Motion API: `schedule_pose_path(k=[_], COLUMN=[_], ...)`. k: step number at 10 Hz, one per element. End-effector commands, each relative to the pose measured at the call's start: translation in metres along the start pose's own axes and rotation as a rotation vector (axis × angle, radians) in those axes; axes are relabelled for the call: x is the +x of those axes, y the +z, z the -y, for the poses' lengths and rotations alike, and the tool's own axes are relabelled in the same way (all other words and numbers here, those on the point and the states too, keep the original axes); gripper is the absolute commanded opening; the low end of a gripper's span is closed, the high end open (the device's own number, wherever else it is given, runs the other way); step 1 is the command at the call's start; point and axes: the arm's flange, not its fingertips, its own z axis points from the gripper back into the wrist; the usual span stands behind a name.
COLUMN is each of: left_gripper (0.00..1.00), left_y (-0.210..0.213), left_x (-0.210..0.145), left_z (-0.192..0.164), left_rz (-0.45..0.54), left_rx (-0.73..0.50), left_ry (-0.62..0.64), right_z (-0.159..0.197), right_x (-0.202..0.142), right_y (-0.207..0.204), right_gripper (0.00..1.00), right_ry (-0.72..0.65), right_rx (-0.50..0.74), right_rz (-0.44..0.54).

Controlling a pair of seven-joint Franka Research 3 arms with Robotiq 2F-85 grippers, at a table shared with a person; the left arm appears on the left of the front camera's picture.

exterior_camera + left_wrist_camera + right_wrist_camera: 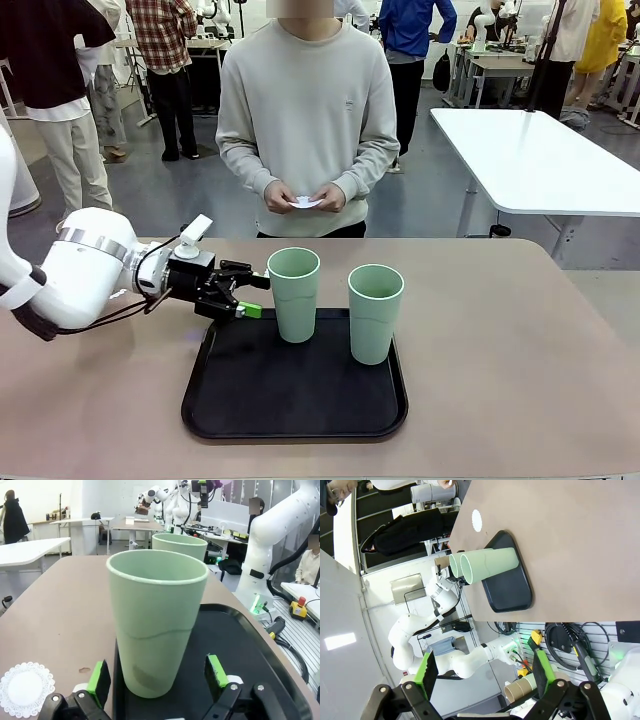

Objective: Place coasters on the table and set cups on them.
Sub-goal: Take one Reusable plastic cup from the Flat Tray and place it on a coaster set by the human.

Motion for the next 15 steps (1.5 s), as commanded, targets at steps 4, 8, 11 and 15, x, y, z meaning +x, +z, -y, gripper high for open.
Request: schedule_pose_path(k=[4,8,11,15], left_gripper=[1.0,1.0,1.0,1.0], left_y=[-0.02,-0.035,-0.047,-0.064], left_x=[-0.014,-0.013,-0.011,-0.018], left_z=[-0.014,-0.011,-0.01,-0.016], left_rz=[0.049,0.058,0.054,0.048], left_rx=[-0.016,-0.053,-0.075,-0.107], left_ry=[-0.015,-0.009,-0.026,-0.04], right_z=[0.001,0.001,0.001,0.001], right_x=[-0.001,-0.001,-0.001,-0.001], right_y=[0.0,0.0,0.0,0.0], right_gripper=[1.0,1.0,1.0,1.0], right_ry=[0.008,0.008,0.008,0.008], right_rx=[0.012,0.012,0.012,0.012], right_rz=[-0.002,-0.002,-0.002,-0.002])
